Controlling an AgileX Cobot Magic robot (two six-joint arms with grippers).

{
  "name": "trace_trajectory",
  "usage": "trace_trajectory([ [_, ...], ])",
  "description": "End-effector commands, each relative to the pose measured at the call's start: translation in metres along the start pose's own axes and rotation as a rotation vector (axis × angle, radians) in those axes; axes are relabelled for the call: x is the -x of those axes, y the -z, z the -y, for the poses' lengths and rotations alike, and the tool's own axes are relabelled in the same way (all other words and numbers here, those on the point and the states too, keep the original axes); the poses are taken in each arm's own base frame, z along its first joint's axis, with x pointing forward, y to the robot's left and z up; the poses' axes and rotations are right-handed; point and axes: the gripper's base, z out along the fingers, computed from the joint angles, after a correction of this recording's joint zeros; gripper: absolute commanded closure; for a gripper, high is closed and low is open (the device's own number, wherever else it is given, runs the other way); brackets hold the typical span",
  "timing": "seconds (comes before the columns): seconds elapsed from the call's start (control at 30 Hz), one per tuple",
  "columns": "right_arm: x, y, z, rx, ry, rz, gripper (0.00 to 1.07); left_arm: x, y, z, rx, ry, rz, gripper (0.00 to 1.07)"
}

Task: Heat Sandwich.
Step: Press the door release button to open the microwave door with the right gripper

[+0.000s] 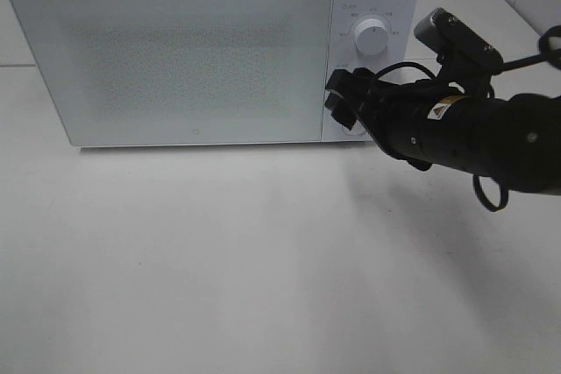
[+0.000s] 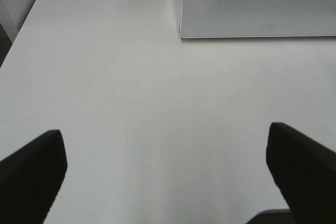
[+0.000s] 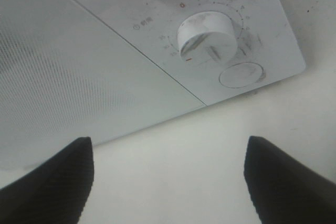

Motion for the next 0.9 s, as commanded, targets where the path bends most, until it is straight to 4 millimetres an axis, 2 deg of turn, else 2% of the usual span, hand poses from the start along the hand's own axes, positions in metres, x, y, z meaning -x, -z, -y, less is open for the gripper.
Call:
trace_trajectory([
  [0.03,0.009,0.017,0.004,-0.02,0.251,-0.106,0.31,-0.002,0.003,0.001,-0.011,0.003,0.035,0.09],
  [0.17,0.015,0.028,0.006,-0.023,0.351,-0.157,0.31,-0.002,0.003,0.001,-0.011,0.003,0.035,0.09],
  [0.3,0.018,0.052,0.006,0.006,0.516,-0.275,0.31,-0.002,0.003,0.001,-0.011,0.003,0.035,0.09],
  [0.57,0.018,0.082,0.001,0.055,0.622,-0.376,0.31,-0.002,0.003,0.001,-0.011,0.003,0.035,0.09],
  [0.73,0.018,0.106,0.002,0.05,0.681,-0.454,0.31,-0.002,0.003,0.001,-0.011,0.003,0.035,0.09],
  [0.77,0.018,0.117,0.003,0.043,0.687,-0.481,0.31,-0.002,0.003,0.001,-0.011,0.003,0.035,0.09],
  [0.9,0.018,0.131,0.004,0.039,0.7,-0.512,0.31,-0.002,0.003,0.001,-0.011,0.003,0.035,0.09],
])
